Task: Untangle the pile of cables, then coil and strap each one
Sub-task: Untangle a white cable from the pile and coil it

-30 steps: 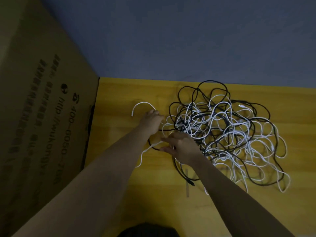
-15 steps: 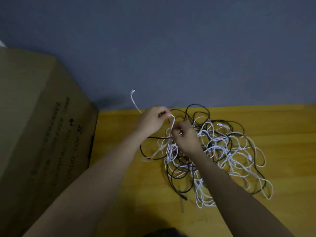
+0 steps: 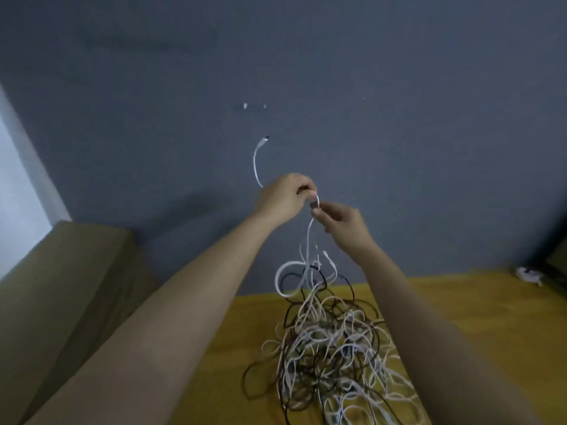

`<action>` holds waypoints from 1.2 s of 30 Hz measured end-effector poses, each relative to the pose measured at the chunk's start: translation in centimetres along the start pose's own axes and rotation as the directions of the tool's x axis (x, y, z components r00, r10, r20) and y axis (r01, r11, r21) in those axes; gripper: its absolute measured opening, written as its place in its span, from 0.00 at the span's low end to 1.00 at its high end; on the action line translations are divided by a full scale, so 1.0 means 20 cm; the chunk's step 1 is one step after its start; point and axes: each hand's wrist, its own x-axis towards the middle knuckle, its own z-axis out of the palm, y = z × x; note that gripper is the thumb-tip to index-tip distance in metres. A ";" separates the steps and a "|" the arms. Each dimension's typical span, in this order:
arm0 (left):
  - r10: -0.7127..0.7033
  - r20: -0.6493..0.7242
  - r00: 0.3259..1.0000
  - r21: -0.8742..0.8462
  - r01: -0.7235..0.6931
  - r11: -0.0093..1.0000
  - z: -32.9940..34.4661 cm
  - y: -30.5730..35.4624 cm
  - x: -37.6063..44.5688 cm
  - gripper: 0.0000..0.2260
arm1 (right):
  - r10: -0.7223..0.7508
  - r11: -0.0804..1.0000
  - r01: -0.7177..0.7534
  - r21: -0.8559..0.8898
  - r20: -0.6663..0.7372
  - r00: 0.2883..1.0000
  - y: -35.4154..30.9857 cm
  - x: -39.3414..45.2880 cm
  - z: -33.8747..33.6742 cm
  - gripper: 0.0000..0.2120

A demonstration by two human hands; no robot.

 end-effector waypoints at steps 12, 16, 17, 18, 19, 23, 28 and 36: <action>-0.036 -0.297 0.954 -0.022 0.031 0.999 -0.25 0.37 0.19 0.06 | 0.015 1.000 -0.012 0.012 -0.317 0.948 0.00 0.12 -0.36 0.09; -0.048 -0.360 0.932 -0.064 0.027 0.998 -0.28 0.40 0.18 0.06 | 0.036 0.906 -0.145 -0.399 -0.268 0.963 0.24 -0.03 -0.41 0.11; -0.065 -0.388 0.920 -0.113 0.022 0.993 -0.30 0.40 0.18 0.07 | 0.095 0.835 -0.204 -0.511 -0.230 0.968 0.31 -0.08 -0.42 0.12; -0.081 -0.412 0.908 -0.156 0.017 0.988 -0.33 0.40 0.19 0.07 | 0.176 0.772 -0.266 -0.577 -0.208 0.962 0.38 -0.14 -0.43 0.14; -0.084 -0.419 0.904 -0.173 0.012 0.985 -0.36 0.39 0.20 0.07 | 0.240 0.735 -0.305 -0.606 -0.188 0.952 0.43 -0.19 -0.44 0.15; -0.038 -0.318 0.947 -0.118 0.001 0.993 -0.39 0.39 0.21 0.04 | 0.231 0.831 -0.232 -0.505 -0.064 0.971 0.41 -0.25 -0.42 0.15; -0.051 -0.238 0.970 -0.157 0.013 0.987 -0.21 0.35 0.13 0.03 | -0.009 0.997 -0.013 -0.074 -0.278 0.960 0.01 -0.14 -0.36 0.16; 0.014 -0.149 0.989 -0.264 -0.053 0.963 -0.02 0.35 0.02 0.07 | -0.125 0.992 0.125 -0.017 -0.207 0.970 -0.15 -0.08 -0.25 0.12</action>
